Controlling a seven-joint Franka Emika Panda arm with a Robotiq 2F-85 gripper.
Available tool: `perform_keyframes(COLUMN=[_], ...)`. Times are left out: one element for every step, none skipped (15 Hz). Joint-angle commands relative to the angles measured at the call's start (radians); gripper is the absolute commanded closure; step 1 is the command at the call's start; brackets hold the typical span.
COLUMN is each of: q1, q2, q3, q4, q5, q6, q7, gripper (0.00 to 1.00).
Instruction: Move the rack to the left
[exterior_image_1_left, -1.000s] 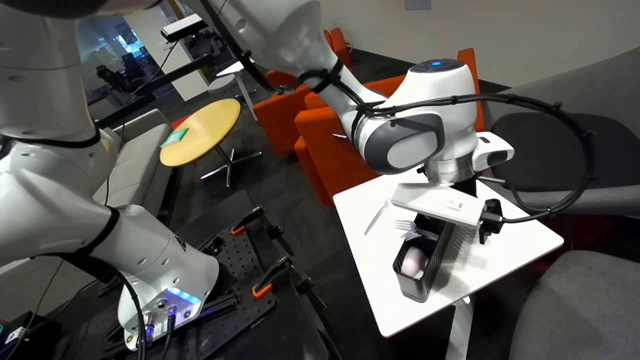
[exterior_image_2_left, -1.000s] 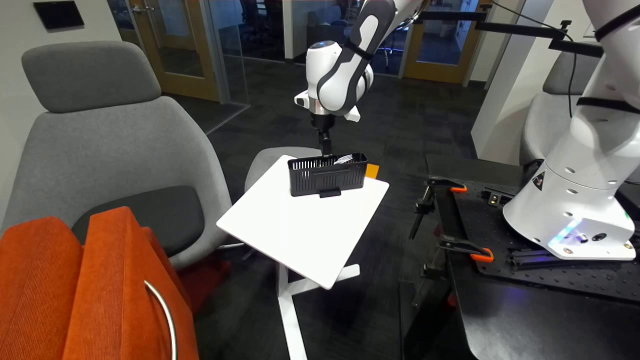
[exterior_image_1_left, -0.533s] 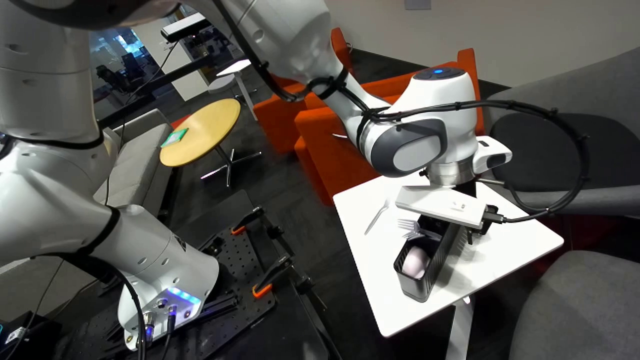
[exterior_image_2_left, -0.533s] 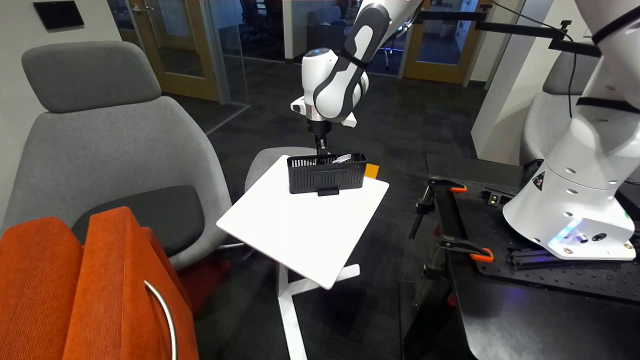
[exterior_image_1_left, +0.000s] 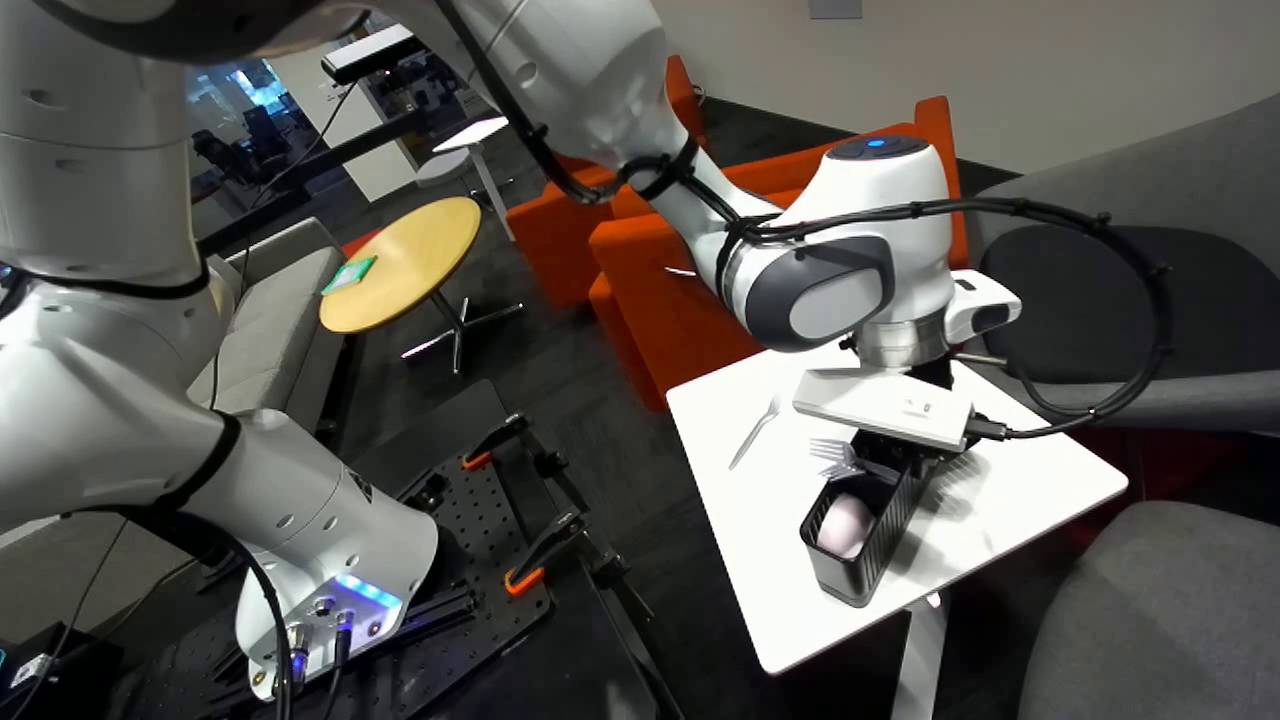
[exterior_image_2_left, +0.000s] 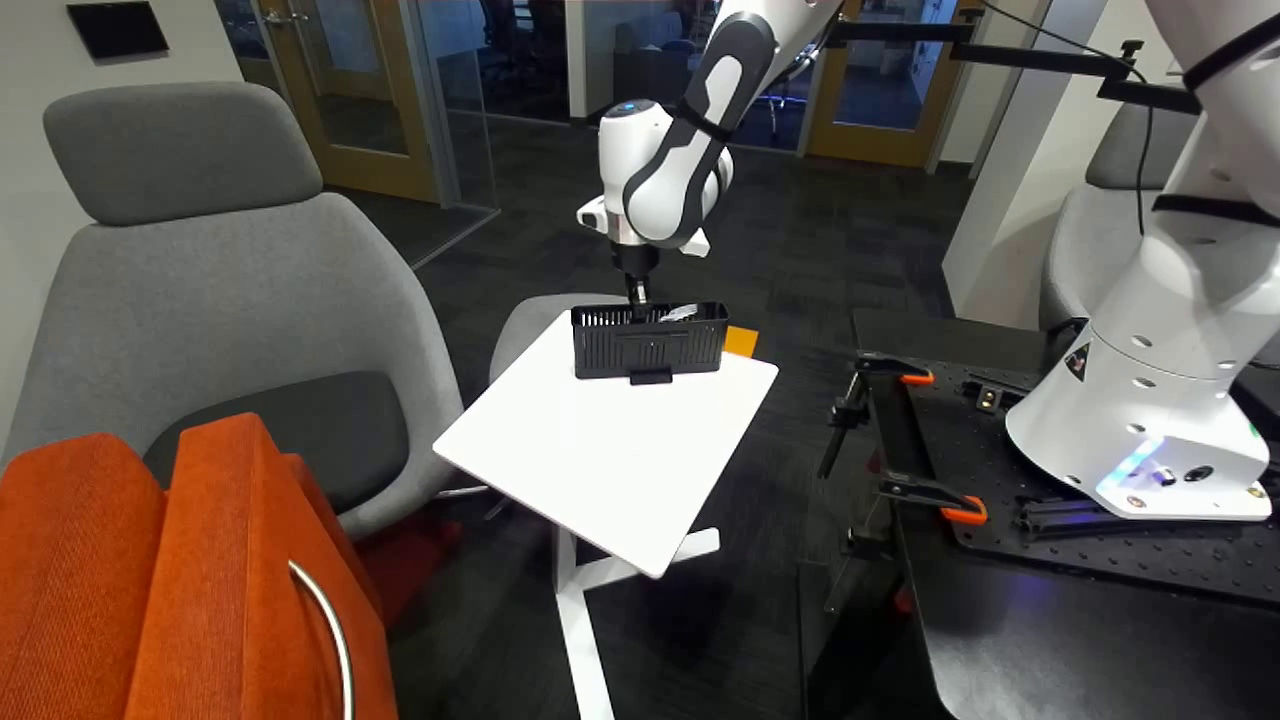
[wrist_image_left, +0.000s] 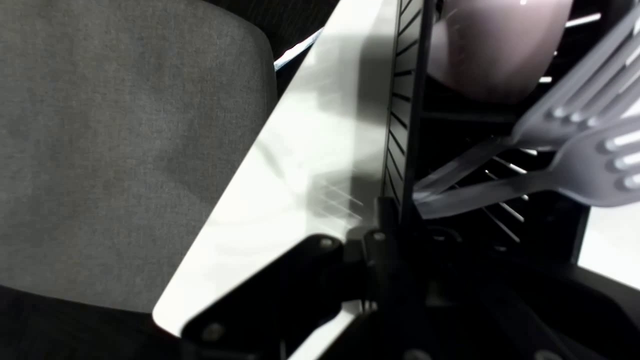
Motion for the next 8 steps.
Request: perform_keyframes(q1=[0.031, 0.044, 0.052, 0.059, 0.061, 0.062, 0.061, 0.052], q2=[-0.035, -0.049, -0.065, -0.077, -0.088, -0.101, -0.107, -0.11], q3=[-0.023, -0.033, -0.036, -0.038, -0.034, -0.023, -0.014, 0.007], q4=[-0.007, -0.011, -0.012, -0.007, -0.002, 0.009, 0.02, 0.037], q5=[-0.059, -0.083, -0.107, -0.133, -0.155, -0.176, -0.189, -0.188], q6=[-0.03, -0.039, -0.052, -0.066, -0.082, -0.107, -0.127, -0.161], q7=[0.017, 0.013, -0.001, -0.015, -0.03, -0.056, -0.079, -0.122], gripper=[0.99, 0.99, 0.99, 0.99, 0.99, 0.99, 0.99, 0.99])
